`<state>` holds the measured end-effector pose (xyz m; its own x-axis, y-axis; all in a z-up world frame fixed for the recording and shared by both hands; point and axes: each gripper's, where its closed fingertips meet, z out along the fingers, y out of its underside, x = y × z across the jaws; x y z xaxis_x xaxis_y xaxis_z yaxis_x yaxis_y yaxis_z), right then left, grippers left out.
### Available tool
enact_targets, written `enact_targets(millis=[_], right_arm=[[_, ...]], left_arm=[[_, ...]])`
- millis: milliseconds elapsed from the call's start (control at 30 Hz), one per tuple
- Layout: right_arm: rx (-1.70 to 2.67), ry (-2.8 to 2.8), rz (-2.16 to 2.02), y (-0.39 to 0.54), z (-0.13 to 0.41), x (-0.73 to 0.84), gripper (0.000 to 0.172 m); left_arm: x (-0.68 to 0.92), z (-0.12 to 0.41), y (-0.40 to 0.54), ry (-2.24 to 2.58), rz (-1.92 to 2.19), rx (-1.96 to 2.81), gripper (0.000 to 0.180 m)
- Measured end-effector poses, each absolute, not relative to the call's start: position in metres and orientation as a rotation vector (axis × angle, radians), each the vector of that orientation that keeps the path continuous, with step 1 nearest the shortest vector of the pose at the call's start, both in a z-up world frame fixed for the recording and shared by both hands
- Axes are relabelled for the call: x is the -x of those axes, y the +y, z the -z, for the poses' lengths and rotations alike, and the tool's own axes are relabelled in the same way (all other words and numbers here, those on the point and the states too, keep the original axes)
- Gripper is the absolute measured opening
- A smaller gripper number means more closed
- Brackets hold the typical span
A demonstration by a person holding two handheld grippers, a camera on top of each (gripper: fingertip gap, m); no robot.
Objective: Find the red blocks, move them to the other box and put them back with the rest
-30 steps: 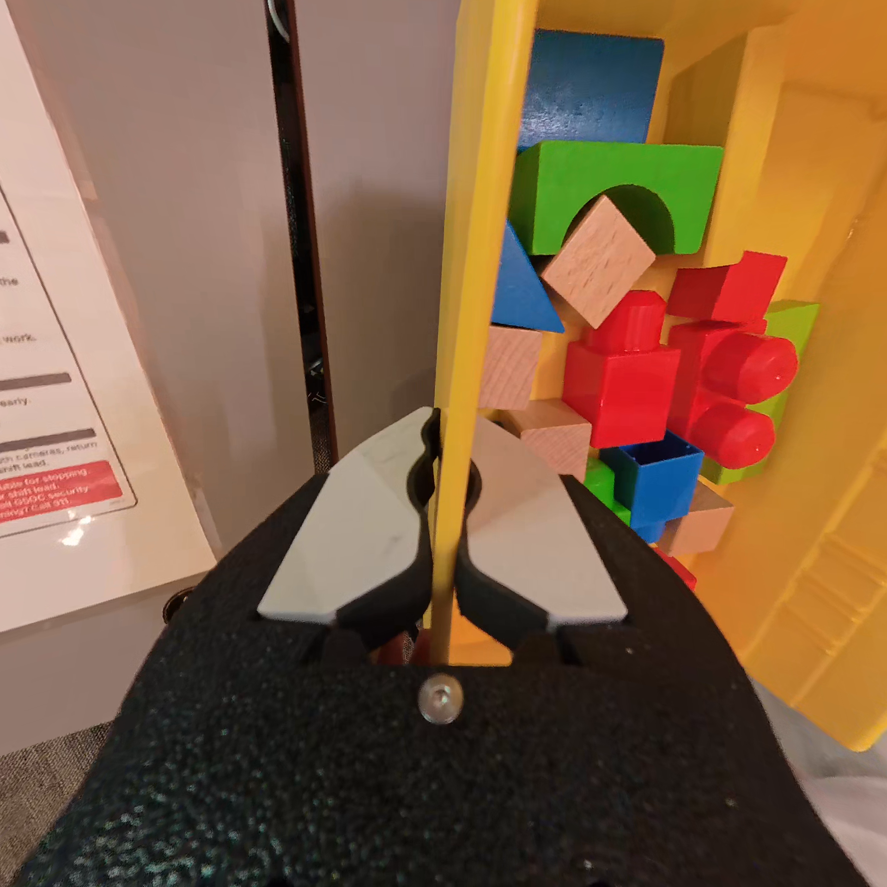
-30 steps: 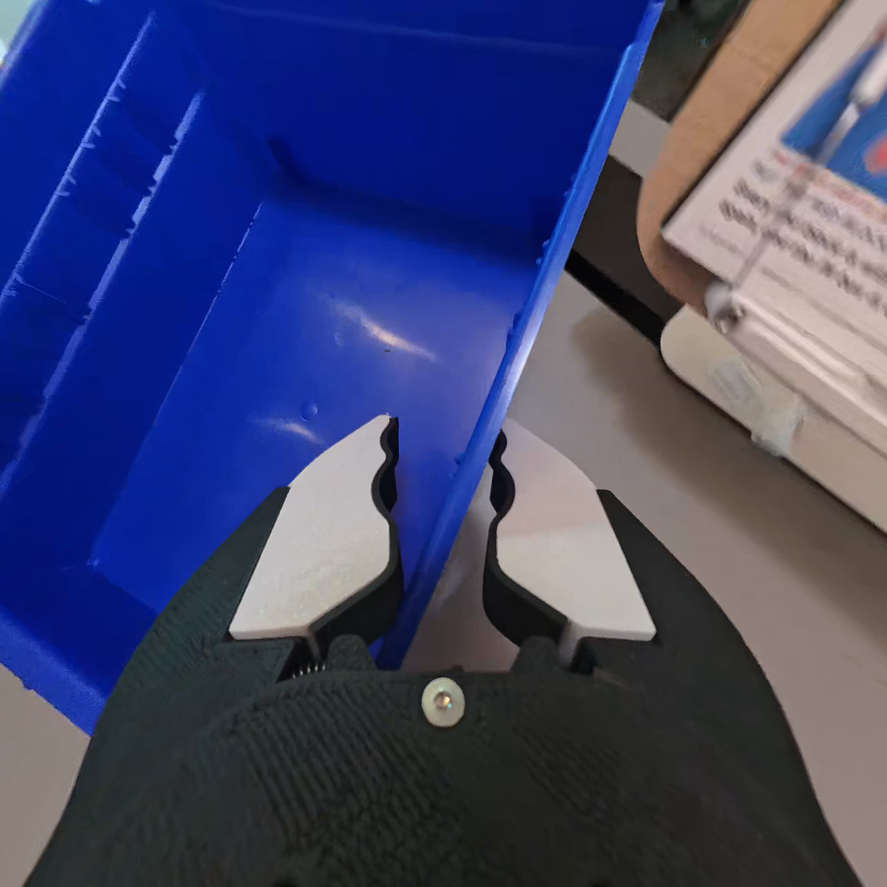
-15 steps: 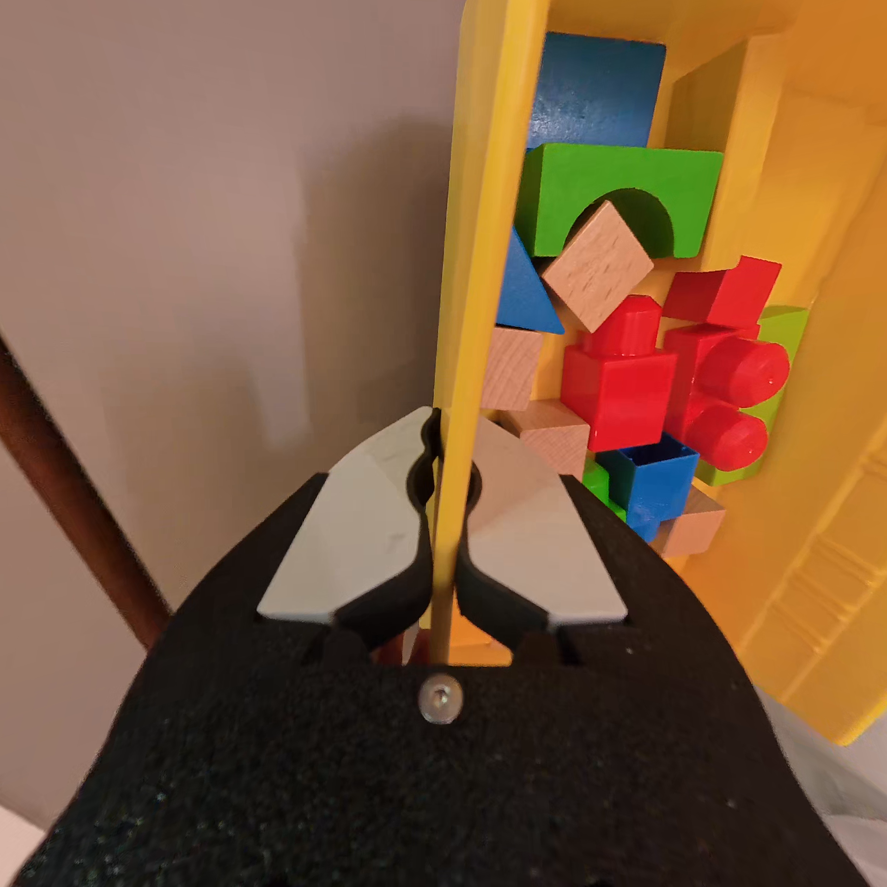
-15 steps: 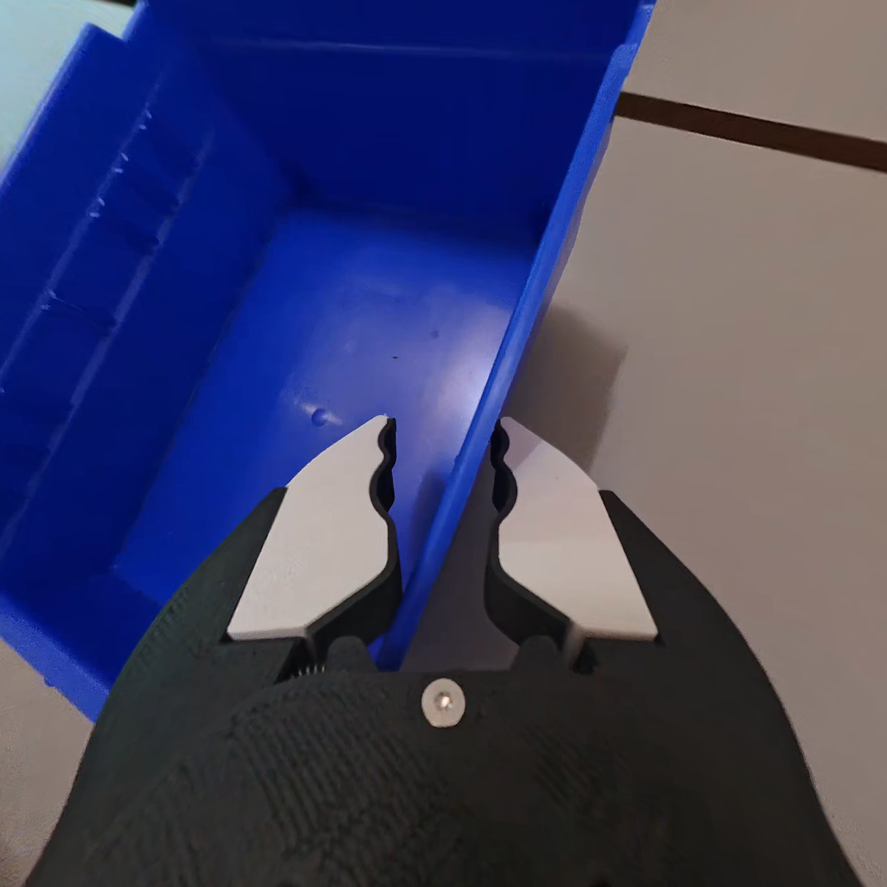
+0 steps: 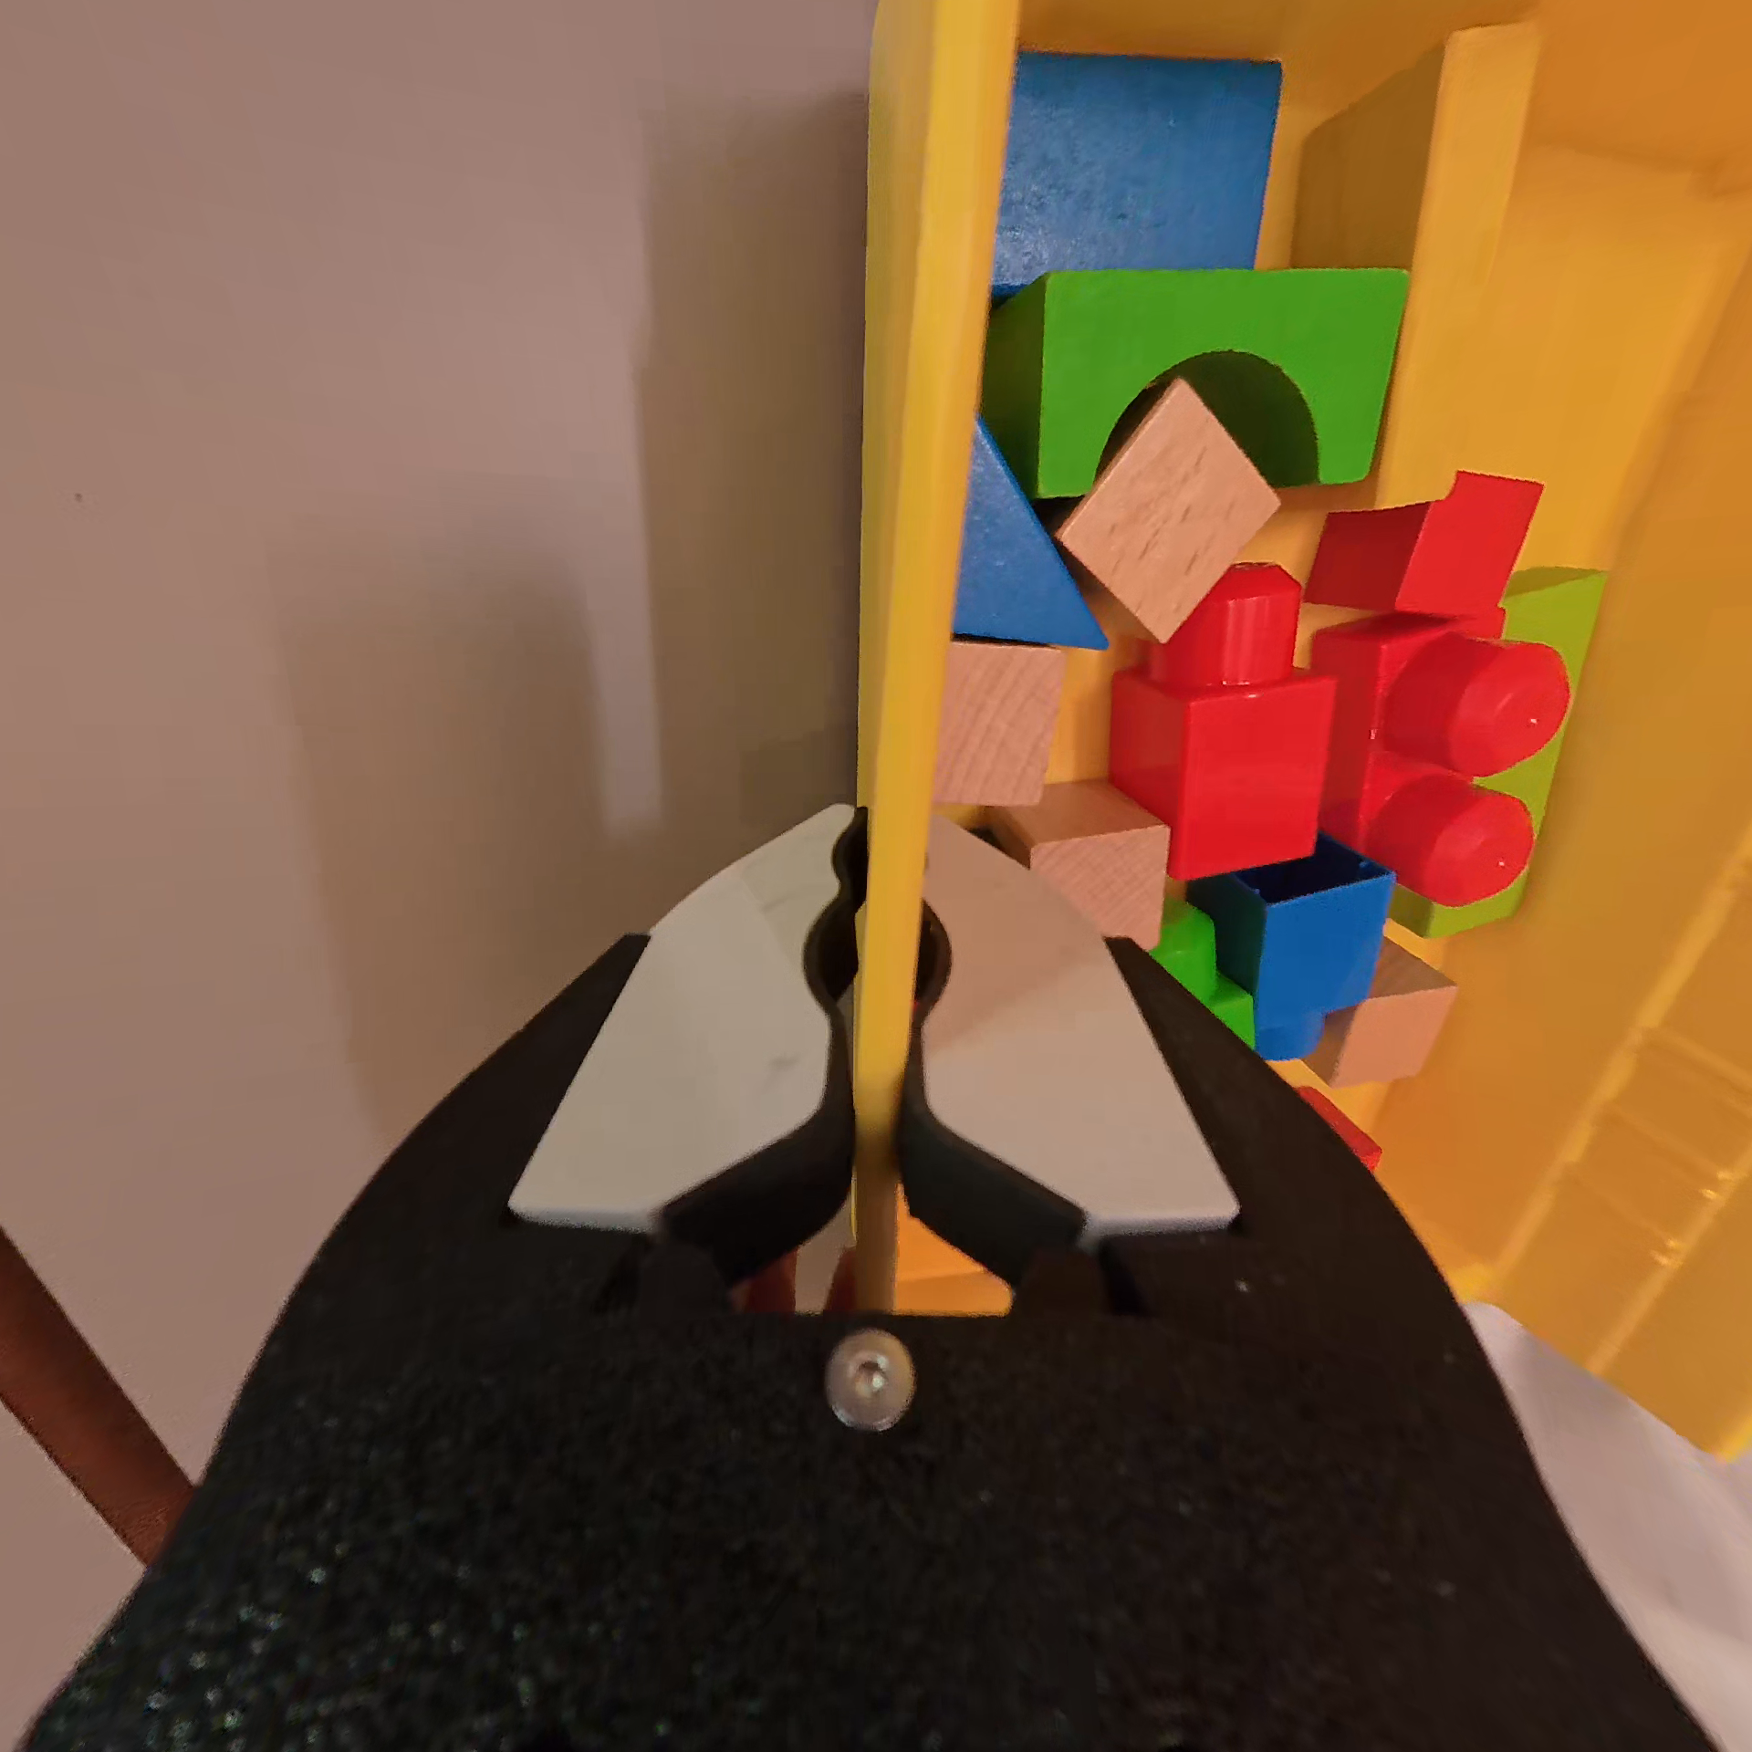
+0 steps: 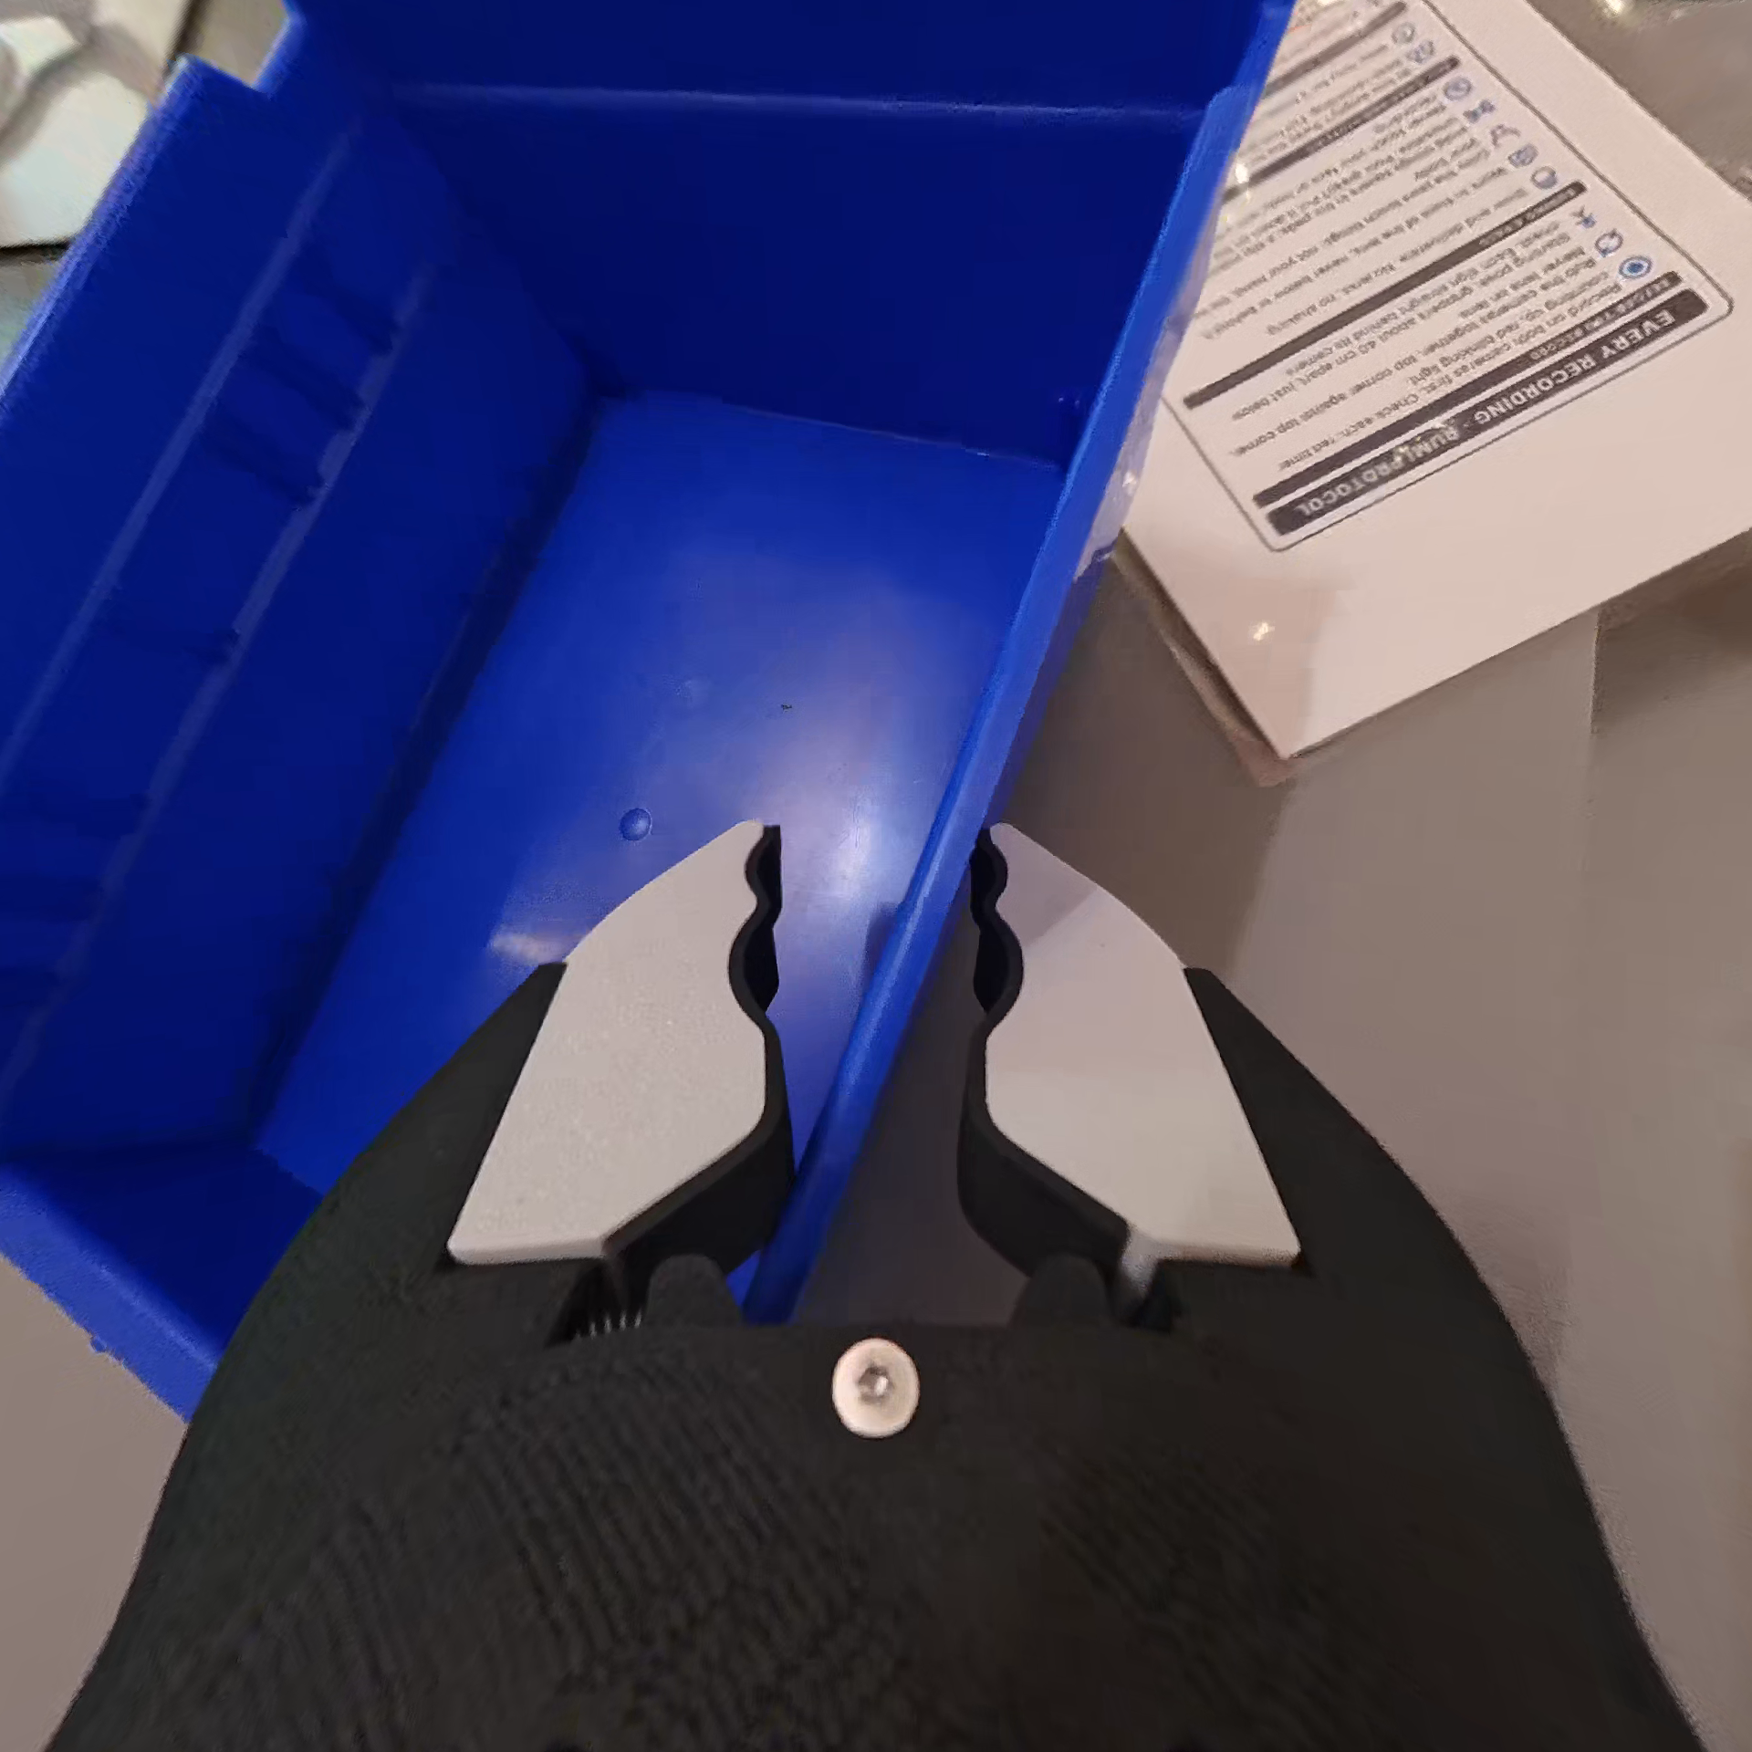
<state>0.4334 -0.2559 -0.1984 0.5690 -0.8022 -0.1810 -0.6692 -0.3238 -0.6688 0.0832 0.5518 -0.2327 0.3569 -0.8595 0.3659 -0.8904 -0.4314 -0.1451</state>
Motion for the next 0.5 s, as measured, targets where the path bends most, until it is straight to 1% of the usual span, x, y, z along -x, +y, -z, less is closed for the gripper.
enact_targets(millis=[300,433,500], right_arm=[[2.153,1.063,0.176,-0.239,0.217,-0.474,0.038],[2.179,1.023,0.174,-0.233,0.221,-0.485,0.038],[2.197,0.999,0.188,-0.231,0.222,-0.488,0.037]], left_arm=[[-0.111,0.238,0.568,-1.547,-0.491,-2.631,0.004],[-0.121,0.236,0.573,-1.587,-0.435,-2.658,0.013],[-0.121,0.236,0.574,-1.631,-0.392,-2.658,0.011]])
